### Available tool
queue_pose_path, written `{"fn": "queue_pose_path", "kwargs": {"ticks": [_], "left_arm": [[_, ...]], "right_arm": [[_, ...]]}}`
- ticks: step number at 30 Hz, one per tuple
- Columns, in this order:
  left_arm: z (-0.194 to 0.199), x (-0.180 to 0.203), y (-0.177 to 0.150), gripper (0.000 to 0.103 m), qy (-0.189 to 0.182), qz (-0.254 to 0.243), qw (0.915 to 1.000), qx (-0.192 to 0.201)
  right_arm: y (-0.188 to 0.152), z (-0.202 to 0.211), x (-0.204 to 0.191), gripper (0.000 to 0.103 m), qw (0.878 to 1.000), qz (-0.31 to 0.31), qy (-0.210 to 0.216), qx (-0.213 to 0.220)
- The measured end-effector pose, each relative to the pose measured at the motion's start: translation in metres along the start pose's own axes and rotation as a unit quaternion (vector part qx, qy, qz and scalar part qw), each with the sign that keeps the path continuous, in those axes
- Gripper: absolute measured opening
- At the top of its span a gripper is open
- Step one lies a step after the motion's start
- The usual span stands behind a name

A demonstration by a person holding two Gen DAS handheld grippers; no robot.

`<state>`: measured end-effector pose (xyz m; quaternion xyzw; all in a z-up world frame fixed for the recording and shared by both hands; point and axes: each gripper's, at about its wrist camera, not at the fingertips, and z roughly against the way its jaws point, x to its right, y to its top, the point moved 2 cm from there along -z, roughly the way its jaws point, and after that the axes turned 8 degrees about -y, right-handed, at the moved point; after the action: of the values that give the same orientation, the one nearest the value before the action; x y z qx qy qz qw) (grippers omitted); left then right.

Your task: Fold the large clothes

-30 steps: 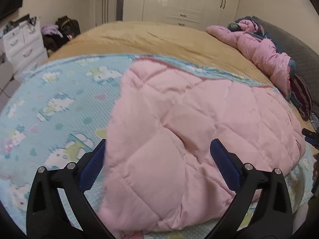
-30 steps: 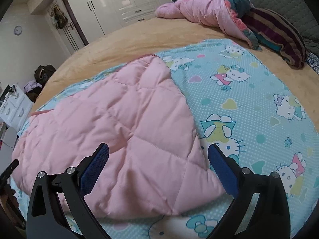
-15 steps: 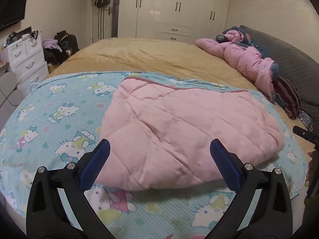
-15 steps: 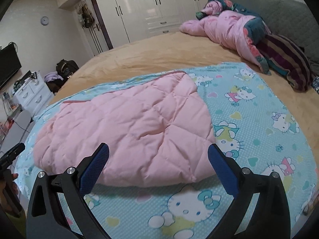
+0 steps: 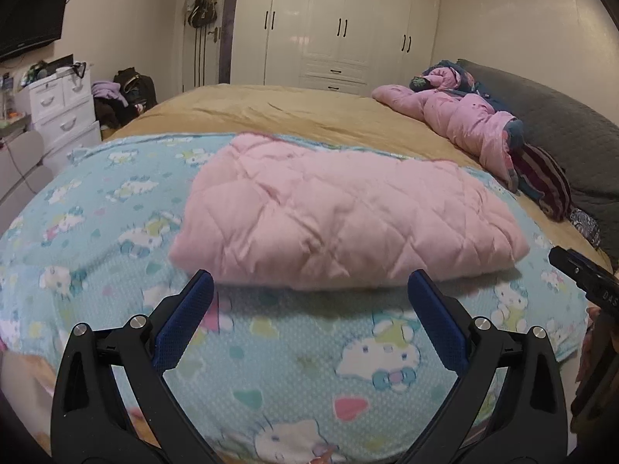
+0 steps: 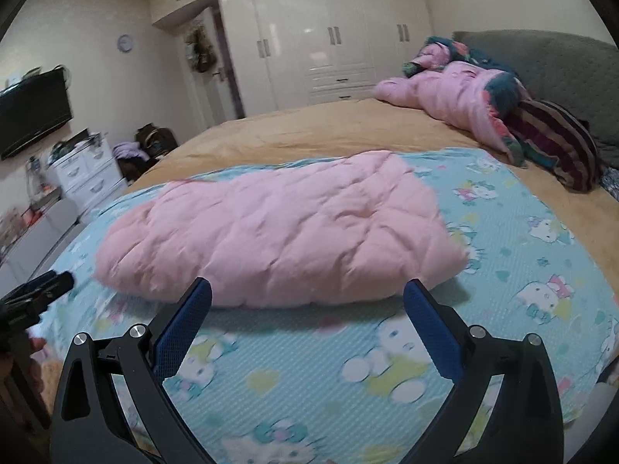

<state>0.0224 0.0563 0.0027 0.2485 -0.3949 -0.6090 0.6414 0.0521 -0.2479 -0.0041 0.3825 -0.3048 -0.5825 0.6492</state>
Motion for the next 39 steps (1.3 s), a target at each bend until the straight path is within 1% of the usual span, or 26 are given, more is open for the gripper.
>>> {"fn": "queue_pose_path", "kwargs": {"ticks": [2, 4, 10, 16, 39], "left_arm": [[0.002, 0.003, -0.01, 0.094, -0.005, 0.005, 1.0, -0.003], [0.006, 0.005, -0.018, 0.094, -0.009, 0.005, 1.0, 0.001], [0.008, 0.007, -0.024, 0.094, 0.016, 0.002, 0.9999, -0.004], [0.011, 0.007, -0.025, 0.094, 0.022, -0.003, 0.9998, -0.001], [0.009, 0.004, -0.026, 0.094, 0.029, 0.001, 0.9996, -0.006]], "right_arm": [[-0.007, 0.007, -0.007, 0.099, 1.0, 0.001, 0.005, 0.012], [-0.017, 0.006, -0.016, 0.099, 1.0, 0.013, 0.012, 0.003], [-0.033, -0.002, -0.033, 0.099, 0.999, 0.02, 0.033, -0.03], [-0.035, -0.002, -0.044, 0.099, 0.998, 0.032, 0.04, -0.035], [-0.034, -0.001, -0.043, 0.099, 0.998, 0.036, 0.035, -0.036]]}}
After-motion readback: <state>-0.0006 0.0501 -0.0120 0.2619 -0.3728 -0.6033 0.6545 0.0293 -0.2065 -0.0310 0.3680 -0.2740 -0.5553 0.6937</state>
